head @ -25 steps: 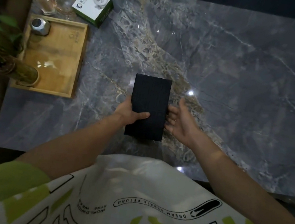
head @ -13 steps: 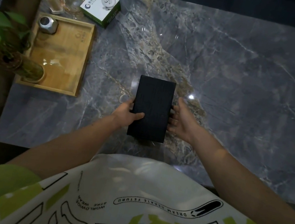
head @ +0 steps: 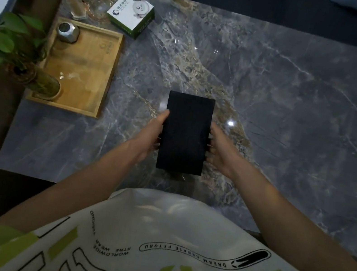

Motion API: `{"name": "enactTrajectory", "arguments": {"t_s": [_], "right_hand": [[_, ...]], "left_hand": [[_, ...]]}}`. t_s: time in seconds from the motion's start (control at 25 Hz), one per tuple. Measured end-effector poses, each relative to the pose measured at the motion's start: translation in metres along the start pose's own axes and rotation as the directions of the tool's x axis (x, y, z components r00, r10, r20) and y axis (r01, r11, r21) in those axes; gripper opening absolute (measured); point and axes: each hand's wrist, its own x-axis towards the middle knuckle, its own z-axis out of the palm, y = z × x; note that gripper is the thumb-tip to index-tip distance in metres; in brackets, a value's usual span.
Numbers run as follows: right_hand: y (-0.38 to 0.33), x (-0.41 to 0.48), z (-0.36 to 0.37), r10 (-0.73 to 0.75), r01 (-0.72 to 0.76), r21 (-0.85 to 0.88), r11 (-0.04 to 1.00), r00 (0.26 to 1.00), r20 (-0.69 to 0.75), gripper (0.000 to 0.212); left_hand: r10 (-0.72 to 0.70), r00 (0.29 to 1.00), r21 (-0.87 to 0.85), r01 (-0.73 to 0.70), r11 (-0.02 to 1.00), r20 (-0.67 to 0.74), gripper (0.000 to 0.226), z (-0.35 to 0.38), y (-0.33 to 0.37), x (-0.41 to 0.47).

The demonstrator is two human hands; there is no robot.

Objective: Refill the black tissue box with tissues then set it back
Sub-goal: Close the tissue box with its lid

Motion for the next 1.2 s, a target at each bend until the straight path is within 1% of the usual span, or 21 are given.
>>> {"name": "enactTrajectory", "arguments": {"t_s": [0.08, 0.16, 0.28, 0.36, 0.52, 0.64, 0.72, 0.8, 0.88, 0.96, 1.04, 1.08, 1.2], "right_hand": [[-0.003, -0.004, 0.003, -0.04, 0.04, 0.001, 0.999, 0.999, -0.005, 0.045], [-0.005, -0.006, 0.005, -0.089, 0.089, -0.019, 0.996, 0.996, -0.012, 0.047], [-0.009, -0.009, 0.008, -0.14, 0.14, 0.009, 0.99, 0.99, -0.008, 0.042], [-0.013, -0.012, 0.011, -0.169, 0.17, 0.046, 0.984, 0.985, -0.009, 0.042], [-0.017, -0.012, 0.016, -0.199, 0.2, 0.049, 0.978, 0.979, -0.039, 0.052], [-0.02, -0.015, 0.024, -0.247, 0.248, 0.019, 0.968, 0.968, -0.045, 0.048], [-0.02, -0.016, 0.029, -0.275, 0.276, 0.011, 0.961, 0.96, -0.051, 0.04], [-0.022, -0.017, 0.033, -0.287, 0.288, 0.012, 0.958, 0.957, -0.054, 0.032], [-0.02, -0.016, 0.035, -0.289, 0.291, 0.022, 0.957, 0.955, -0.065, 0.029], [-0.019, -0.016, 0.037, -0.31, 0.314, 0.042, 0.949, 0.948, -0.073, 0.029], [-0.019, -0.017, 0.042, -0.337, 0.341, 0.05, 0.939, 0.939, -0.075, 0.035], [-0.02, -0.016, 0.044, -0.348, 0.352, 0.044, 0.935, 0.934, -0.08, 0.034], [-0.023, -0.016, 0.052, -0.373, 0.379, 0.054, 0.924, 0.923, -0.091, 0.022]], "left_hand": [[0.029, 1.0, -0.048, -0.029, 0.998, 0.005, 0.046, -0.005, 0.001, -0.002], [0.051, 0.999, -0.11, -0.052, 0.993, -0.01, 0.049, -0.01, 0.002, -0.004], [0.08, 0.996, -0.217, -0.086, 0.972, -0.037, 0.062, -0.013, 0.006, -0.008], [0.091, 0.995, -0.257, -0.101, 0.961, -0.051, 0.067, -0.013, 0.01, -0.011], [0.131, 0.989, -0.307, -0.146, 0.94, -0.069, 0.059, -0.015, 0.013, -0.014], [0.139, 0.989, -0.367, -0.147, 0.918, -0.049, 0.054, -0.018, 0.014, -0.014], [0.155, 0.987, -0.385, -0.163, 0.908, -0.052, 0.058, -0.022, 0.014, -0.014], [0.2, 0.979, -0.384, -0.2, 0.902, -0.04, 0.062, -0.024, 0.014, -0.013], [0.242, 0.97, -0.362, -0.236, 0.902, -0.028, 0.066, -0.025, 0.013, -0.012], [0.254, 0.967, -0.346, -0.244, 0.906, -0.018, 0.066, -0.026, 0.013, -0.012], [0.239, 0.971, -0.347, -0.223, 0.911, 0.005, 0.061, -0.027, 0.013, -0.014], [0.235, 0.972, -0.349, -0.217, 0.912, 0.011, 0.056, -0.028, 0.014, -0.015], [0.21, 0.978, -0.369, -0.194, 0.909, 0.004, 0.036, -0.036, 0.013, -0.021]]}}
